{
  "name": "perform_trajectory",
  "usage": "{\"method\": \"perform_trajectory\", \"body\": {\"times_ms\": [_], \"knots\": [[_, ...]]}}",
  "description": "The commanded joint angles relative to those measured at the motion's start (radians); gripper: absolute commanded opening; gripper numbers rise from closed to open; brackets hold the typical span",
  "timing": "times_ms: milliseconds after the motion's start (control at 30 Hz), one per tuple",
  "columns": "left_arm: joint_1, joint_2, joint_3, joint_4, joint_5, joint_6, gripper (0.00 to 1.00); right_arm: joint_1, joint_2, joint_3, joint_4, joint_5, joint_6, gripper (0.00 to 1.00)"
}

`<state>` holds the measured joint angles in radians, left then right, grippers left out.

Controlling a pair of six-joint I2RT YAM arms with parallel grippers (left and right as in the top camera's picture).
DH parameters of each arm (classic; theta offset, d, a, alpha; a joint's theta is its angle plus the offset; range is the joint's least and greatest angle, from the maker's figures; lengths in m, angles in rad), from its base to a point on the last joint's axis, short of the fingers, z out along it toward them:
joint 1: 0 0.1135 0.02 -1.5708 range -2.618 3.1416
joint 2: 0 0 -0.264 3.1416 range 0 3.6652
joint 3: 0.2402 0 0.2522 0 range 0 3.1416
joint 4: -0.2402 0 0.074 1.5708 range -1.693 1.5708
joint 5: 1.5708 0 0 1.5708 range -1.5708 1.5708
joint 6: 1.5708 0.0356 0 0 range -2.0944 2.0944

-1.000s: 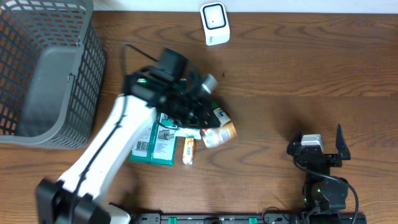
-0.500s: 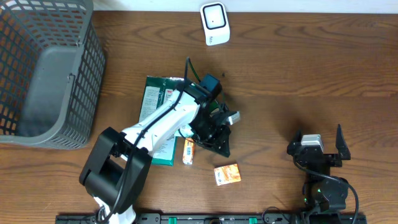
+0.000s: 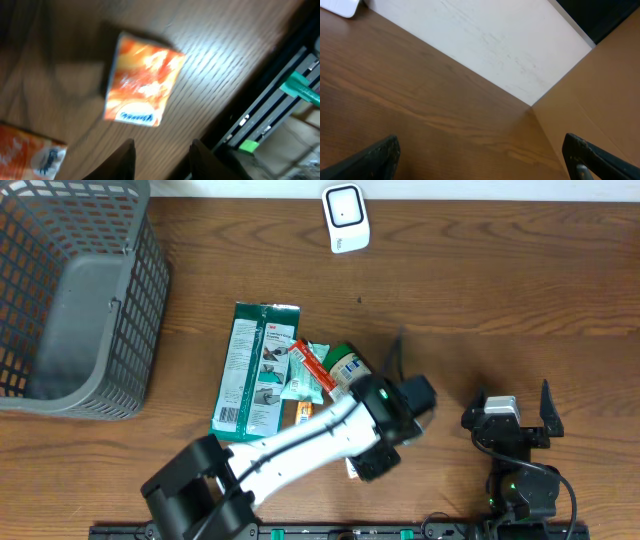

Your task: Scan the item barcode

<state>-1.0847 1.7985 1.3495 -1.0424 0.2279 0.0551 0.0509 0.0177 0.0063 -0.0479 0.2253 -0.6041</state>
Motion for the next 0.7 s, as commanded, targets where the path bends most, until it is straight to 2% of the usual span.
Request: {"method": "perform_trajectory", "body": {"times_ms": [0,233,667], "knots": [[-0.057,-0.014,-0.004,0.035,-0.077,-0.022,0.39,0.007,-0.002,0.000,-0.004,0.010,-0.006,0.99],[-0.117,-0.014,-0.010,0.072,-0.221,-0.068,0.41,0.007,-0.002,0.000,-0.004,0.010,-0.006,0.99],[-0.121,-0.014,-0.117,0.168,-0.210,-0.121,0.41,0.007,-0.002,0.000,-0.003,0.010,-0.006,0.99]]}}
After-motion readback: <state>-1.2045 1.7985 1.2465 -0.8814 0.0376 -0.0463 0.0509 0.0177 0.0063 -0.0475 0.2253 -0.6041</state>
